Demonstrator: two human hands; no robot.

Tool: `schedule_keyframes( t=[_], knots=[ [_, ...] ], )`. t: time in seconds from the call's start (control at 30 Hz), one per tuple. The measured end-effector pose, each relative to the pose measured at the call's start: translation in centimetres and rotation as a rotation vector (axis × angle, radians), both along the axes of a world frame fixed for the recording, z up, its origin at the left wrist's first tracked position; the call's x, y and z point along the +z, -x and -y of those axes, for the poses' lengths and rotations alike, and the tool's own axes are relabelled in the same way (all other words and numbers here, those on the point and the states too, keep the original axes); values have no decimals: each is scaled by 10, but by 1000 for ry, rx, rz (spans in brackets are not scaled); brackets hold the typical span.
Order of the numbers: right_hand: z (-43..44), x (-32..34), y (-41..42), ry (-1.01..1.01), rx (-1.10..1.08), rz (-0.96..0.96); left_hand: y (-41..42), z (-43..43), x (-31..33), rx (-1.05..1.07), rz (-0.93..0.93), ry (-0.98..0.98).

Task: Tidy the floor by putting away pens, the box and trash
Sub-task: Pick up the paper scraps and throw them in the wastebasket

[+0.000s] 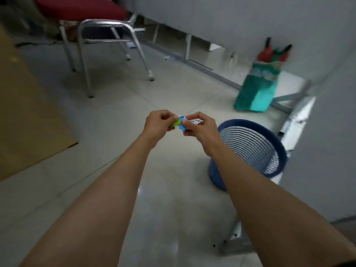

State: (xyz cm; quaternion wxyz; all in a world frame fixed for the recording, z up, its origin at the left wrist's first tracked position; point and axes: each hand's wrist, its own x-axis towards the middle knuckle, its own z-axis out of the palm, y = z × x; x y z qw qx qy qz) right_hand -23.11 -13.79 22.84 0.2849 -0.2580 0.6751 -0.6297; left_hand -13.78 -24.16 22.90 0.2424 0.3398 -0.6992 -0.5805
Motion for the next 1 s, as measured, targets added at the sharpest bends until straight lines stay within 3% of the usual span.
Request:
schedule_keyframes(
  t=[0.3,0.73,0.83,1.0],
  knots=[
    [-61,20,73,-25,-425,7,120,-43,24,-321,16,25],
    [-96,-24,132,-219,-840,83,229,-66,-33,-764,118,49],
    [-102,-39,129,-305,-876,71,231,-69,-47,-858,132,169],
    [-112,-61,119,-566,-852,-63,221,-64,-63,-984,165,601]
  ],
)
